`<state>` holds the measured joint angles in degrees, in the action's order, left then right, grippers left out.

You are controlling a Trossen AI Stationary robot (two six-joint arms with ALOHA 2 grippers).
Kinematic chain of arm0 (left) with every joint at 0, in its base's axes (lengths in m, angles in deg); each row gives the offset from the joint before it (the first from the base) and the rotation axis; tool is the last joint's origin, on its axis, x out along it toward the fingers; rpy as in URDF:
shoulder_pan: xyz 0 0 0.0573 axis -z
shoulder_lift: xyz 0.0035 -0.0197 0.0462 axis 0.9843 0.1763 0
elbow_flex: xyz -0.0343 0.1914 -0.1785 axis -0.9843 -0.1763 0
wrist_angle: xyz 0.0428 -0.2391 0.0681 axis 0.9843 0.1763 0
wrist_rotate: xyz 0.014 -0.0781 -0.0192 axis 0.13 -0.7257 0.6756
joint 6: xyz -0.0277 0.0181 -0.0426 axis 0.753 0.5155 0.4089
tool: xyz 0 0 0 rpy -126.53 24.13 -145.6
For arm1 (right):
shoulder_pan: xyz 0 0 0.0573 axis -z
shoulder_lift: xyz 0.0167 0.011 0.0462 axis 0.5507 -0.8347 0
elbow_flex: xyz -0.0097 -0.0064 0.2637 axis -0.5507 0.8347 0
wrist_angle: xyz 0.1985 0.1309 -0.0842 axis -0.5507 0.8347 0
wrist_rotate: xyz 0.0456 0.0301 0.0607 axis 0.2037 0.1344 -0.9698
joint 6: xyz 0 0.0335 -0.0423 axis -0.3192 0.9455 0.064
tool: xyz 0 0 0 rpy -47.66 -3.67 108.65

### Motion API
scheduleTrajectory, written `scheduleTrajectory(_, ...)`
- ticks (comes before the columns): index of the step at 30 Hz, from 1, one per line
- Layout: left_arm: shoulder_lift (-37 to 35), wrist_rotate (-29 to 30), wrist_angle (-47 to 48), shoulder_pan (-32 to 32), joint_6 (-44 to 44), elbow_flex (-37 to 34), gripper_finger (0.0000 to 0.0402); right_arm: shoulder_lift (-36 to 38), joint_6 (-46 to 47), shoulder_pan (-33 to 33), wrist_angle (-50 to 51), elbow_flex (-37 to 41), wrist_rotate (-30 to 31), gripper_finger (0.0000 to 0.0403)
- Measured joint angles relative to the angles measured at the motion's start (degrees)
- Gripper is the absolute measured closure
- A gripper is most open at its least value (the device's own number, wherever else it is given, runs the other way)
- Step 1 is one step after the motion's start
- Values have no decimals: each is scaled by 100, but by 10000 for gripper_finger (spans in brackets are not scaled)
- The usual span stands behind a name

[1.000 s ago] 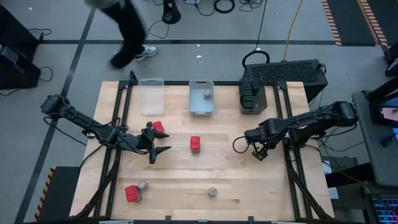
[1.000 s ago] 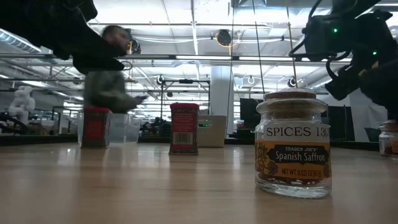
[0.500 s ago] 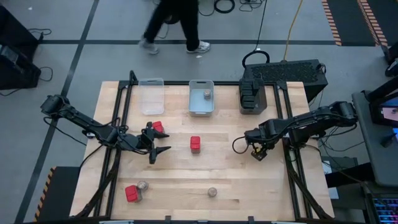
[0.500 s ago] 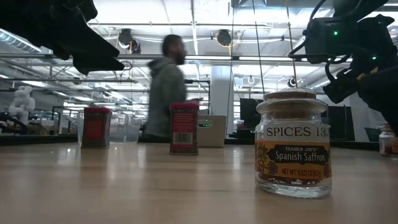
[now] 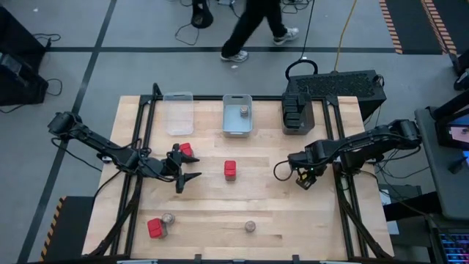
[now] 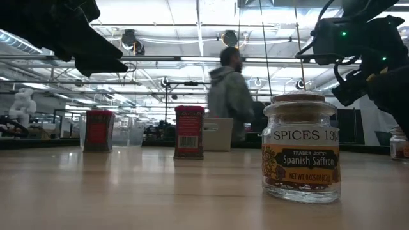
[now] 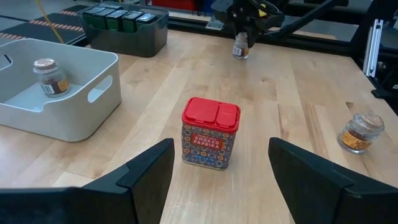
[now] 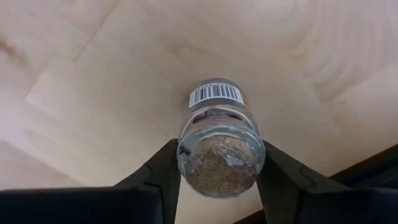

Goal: Sort spices by type
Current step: Put the right brown seasoning bottle into the light gray bin

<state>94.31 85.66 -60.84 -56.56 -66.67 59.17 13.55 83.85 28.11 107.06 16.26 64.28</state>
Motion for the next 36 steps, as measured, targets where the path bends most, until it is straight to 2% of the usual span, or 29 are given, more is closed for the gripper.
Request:
scheduleTrajectory(5, 0, 0, -2, 0, 0, 0, 135, -6, 4, 0, -12, -248, -168, 257)
scheduleTrajectory(10, 0, 0, 0, 0, 0, 0, 135, -6, -22, 50, -16, -899, -119, 257)
scheduleTrajectory(17, -2, 0, -2, 0, 0, 0, 135, -21, -533, 391, -255, -2375, 827, 257)
scheduleTrajectory(21, -2, 0, -2, 0, 2, 0, 135, -230, -1148, 749, -290, -3266, 1246, 257)
scheduleTrajectory(27, -2, 0, -2, 0, 4, 0, 135, -1191, -2515, 1440, -294, -4627, 1327, 257)
scheduleTrajectory(31, -2, 0, -2, 0, 7, 0, 135, -2133, -3553, 1935, -278, -5534, 1034, 256)
scheduleTrajectory(36, -2, 0, -2, 0, 7, 0, 135, -3326, -4557, 2531, -66, -6610, 1027, 252)
